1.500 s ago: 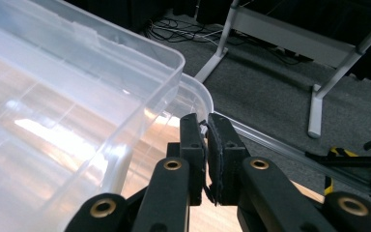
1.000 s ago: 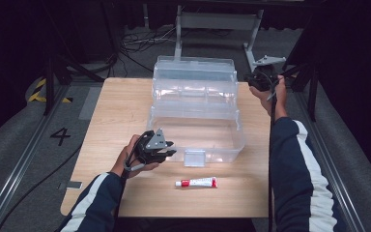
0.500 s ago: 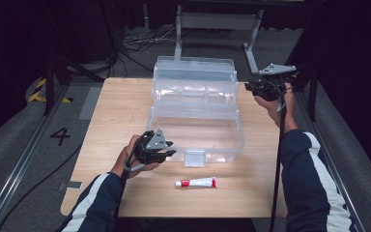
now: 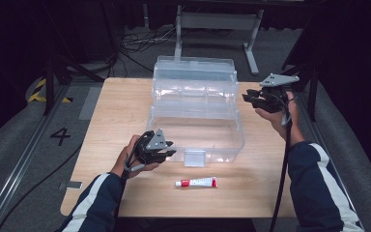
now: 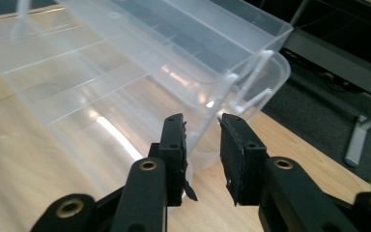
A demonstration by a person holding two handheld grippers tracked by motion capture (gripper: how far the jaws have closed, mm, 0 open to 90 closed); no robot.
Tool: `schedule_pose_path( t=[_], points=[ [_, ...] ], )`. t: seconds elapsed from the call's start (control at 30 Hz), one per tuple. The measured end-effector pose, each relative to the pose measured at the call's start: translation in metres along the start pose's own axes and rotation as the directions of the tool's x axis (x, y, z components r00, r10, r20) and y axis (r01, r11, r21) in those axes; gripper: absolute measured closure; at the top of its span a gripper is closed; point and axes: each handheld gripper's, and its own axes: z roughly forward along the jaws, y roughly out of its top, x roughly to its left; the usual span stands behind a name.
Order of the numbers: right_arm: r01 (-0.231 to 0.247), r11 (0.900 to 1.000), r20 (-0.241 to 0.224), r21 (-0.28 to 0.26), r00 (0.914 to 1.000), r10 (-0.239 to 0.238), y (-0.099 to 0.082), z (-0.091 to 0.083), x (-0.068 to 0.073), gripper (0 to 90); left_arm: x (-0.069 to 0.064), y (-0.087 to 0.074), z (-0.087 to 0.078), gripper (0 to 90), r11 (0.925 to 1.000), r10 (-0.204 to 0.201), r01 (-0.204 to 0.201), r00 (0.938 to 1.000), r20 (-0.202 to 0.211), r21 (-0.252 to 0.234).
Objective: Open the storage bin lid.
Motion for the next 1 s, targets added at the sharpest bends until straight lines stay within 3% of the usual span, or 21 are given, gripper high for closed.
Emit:
schedule_pose_path(
  t=[0.6,1.0],
  points=[
    [0.042,0.9991,-0.082,0.006,0.9958,-0.041,-0.018,-0.021,0.031,59.8,-0.001,0.0,0.0,67.0,1.0,0.004,-0.004,1.0,-0.006,0.006],
    [0.09,0.9958,-0.151,0.018,0.9847,-0.086,-0.025,-0.03,0.056,55.2,-0.001,0.0,0.0,66.9,1.0,0.003,-0.003,1.0,-0.006,0.005]
  ],
)
